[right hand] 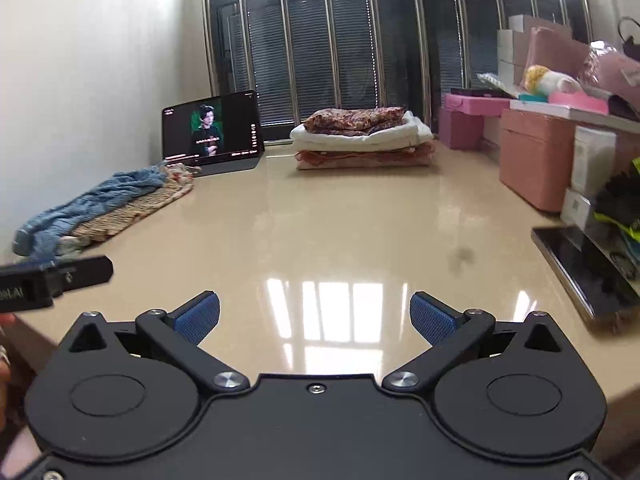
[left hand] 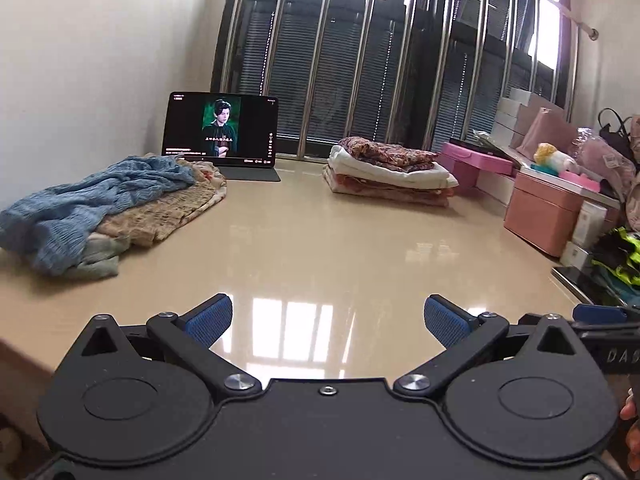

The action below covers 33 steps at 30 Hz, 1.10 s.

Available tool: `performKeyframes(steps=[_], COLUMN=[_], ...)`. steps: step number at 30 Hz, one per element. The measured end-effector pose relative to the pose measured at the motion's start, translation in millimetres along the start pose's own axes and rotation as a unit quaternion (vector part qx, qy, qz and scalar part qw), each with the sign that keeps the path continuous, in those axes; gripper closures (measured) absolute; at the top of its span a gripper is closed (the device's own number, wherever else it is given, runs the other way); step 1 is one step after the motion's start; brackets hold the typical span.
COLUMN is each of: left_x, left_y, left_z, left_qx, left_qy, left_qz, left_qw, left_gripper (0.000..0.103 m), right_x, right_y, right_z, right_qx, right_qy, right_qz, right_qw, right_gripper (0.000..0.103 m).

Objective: Fold clothes

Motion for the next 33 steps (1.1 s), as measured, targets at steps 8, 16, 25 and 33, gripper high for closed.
performKeyframes(steps=[8, 16, 25, 33], left_x=[-12.7, -17.3, -20.9, -28.6], left_y=[48.1, 80.7, 106.7, 108.8], left_z=[-27.6, -38.2, -40.2, -42.7], left_qx=[0.016, 0.001, -0.013, -0.016], left_qy=[-0.007, -0.002, -0.004, -0.022], left_qz=[-0.001, 0.005, 0.019, 0.027], left_qw=[0.9998, 1.0000, 0.9997, 0.9993], left_gripper=[0.000, 0.000, 0.000, 0.000], right_x=[11.7, 31.1, 40.6, 43.6], right_y=[47.6, 86.0, 121.4, 114.2], right_z=[-26.9, -63.7, -64.2, -66.4], right_qx=[0.024, 0.049, 0.013, 0.026], right_qy=[-0.032, -0.040, -0.031, -0.026], right_qz=[0.030, 0.054, 0.038, 0.038], right_qw=[0.999, 0.997, 0.999, 0.999], right_gripper=[0.000, 0.000, 0.000, 0.000])
Point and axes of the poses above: each gripper's, at about its wrist camera, not at the fingertips, and y roughly against the way its jaws point, x to its left, z to its top, the point moved 8 cm from there along -y, roughly the way its jaws point, and after that the axes turned 8 degrees about x, right-handed, at the moved point
